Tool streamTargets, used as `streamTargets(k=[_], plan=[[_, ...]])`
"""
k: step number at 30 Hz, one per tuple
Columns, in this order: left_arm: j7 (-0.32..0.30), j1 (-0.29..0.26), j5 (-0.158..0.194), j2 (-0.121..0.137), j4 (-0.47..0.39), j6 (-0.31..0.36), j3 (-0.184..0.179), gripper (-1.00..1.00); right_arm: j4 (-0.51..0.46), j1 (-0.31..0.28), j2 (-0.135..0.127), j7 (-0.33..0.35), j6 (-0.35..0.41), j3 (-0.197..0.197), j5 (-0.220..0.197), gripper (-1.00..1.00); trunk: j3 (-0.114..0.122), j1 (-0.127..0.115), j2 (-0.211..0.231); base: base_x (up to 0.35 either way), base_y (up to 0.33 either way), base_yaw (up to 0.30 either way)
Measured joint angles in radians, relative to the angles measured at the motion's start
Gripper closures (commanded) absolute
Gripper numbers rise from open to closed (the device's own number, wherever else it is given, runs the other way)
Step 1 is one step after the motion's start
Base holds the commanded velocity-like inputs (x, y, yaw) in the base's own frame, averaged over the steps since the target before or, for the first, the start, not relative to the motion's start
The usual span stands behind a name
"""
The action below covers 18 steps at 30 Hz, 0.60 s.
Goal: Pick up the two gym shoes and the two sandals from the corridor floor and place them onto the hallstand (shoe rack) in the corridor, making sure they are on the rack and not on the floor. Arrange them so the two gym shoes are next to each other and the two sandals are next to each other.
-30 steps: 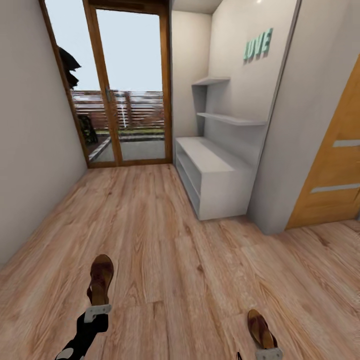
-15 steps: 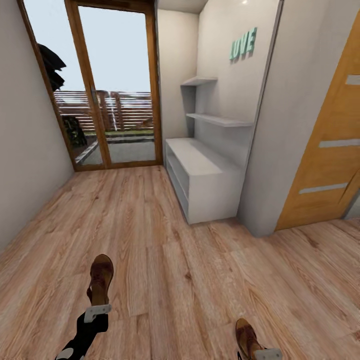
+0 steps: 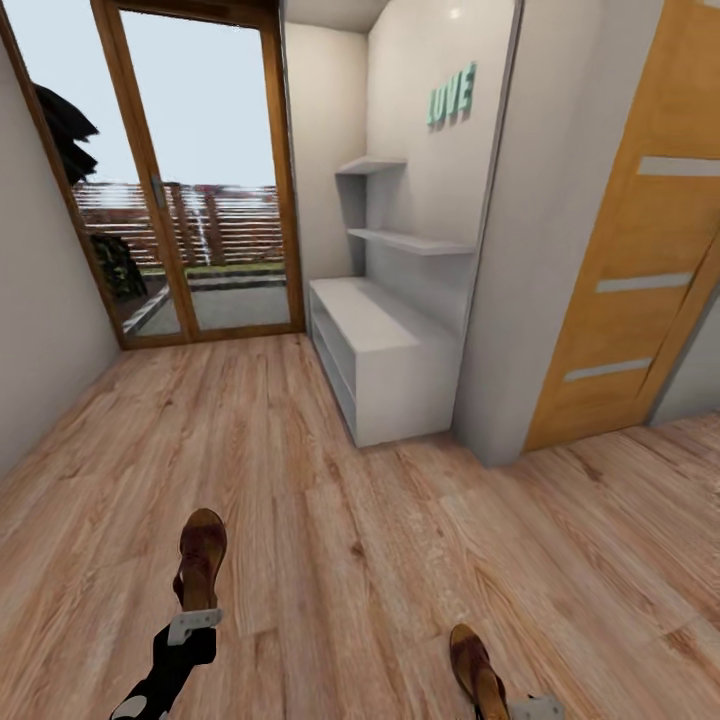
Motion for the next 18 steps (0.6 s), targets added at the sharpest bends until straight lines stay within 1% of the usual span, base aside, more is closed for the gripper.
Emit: streamTargets(k=[12,15,18], plan=[[-0.001,0.0,0.0,0.0,0.0,0.0,0.0,1.0,0.0,0.0,0.0,0.0,0.0,0.0,0.0,-1.0,0.008,0.0,0.0,0.0,0.0,-0.233],[0.0,0.0,0.0,0.0,0.0,0.0,0.0,1.0,0.0,0.0,0.0,-0.001,0.0,0.0,0.0,-1.0,0.009,0.0,0.0,0.0,0.0,-0.153],[0.0,0.0,0.0,0.0,0.0,0.0,0.0,1.0,0.0,0.0,0.0,-0.001,0.0,0.0,-0.001,-1.0,0.01,0.0,0.0,0.0,0.0,-0.063]])
